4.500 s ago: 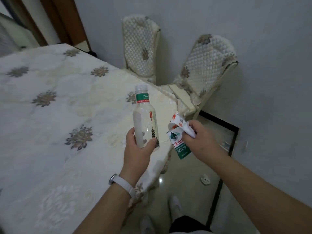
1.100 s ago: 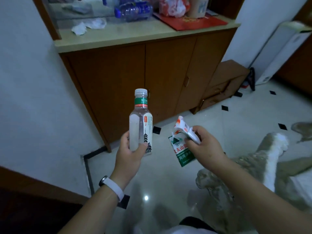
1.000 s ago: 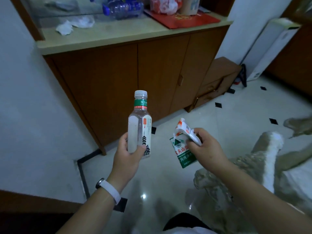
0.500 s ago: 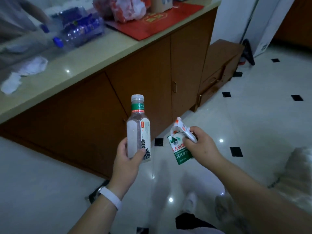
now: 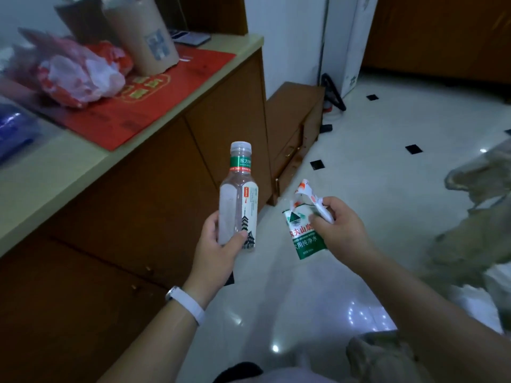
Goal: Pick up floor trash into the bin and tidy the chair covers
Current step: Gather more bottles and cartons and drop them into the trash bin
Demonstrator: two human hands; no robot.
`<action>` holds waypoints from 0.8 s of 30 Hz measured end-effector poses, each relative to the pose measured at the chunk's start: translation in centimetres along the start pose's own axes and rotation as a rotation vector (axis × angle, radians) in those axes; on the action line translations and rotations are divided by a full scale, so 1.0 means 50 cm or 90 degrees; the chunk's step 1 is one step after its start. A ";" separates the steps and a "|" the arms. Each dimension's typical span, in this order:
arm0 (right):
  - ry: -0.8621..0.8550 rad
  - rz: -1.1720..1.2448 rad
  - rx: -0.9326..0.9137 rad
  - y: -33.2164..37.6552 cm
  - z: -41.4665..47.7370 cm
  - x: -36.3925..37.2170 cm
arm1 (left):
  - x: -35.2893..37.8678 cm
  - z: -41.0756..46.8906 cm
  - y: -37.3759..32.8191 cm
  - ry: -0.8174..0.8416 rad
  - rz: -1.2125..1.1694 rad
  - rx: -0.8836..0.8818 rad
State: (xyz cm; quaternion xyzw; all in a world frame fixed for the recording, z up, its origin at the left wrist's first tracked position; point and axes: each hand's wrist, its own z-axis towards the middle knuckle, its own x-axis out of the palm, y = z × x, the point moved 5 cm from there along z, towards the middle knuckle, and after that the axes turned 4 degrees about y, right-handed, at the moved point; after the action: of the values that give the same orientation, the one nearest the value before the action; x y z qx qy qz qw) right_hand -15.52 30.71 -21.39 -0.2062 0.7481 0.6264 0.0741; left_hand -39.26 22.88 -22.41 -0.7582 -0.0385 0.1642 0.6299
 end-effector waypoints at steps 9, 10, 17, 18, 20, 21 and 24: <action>-0.145 -0.061 0.075 -0.030 0.196 -0.069 | 0.118 0.309 -0.010 0.148 -0.088 0.012; -0.169 -0.060 0.077 -0.020 0.222 -0.077 | 0.128 0.349 -0.017 0.167 -0.101 0.014; -0.271 -0.087 0.087 0.084 0.401 -0.112 | 0.181 0.614 -0.095 0.287 -0.132 0.033; -0.288 -0.082 0.083 0.097 0.418 -0.116 | 0.193 0.650 -0.106 0.307 -0.125 0.044; -0.308 -0.087 0.083 0.109 0.440 -0.121 | 0.225 0.704 -0.116 0.346 -0.106 0.056; -0.316 -0.092 0.087 0.110 0.445 -0.125 | 0.244 0.720 -0.125 0.363 -0.109 0.055; -0.350 -0.080 0.112 0.092 0.464 -0.159 | 0.307 0.765 -0.138 0.407 -0.110 0.046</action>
State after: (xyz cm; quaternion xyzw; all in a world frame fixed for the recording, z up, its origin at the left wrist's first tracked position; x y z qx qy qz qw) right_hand -13.60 55.49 -19.05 -0.0673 0.7371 0.5855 0.3306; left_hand -35.14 64.40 -24.62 -0.7427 0.1026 -0.1346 0.6479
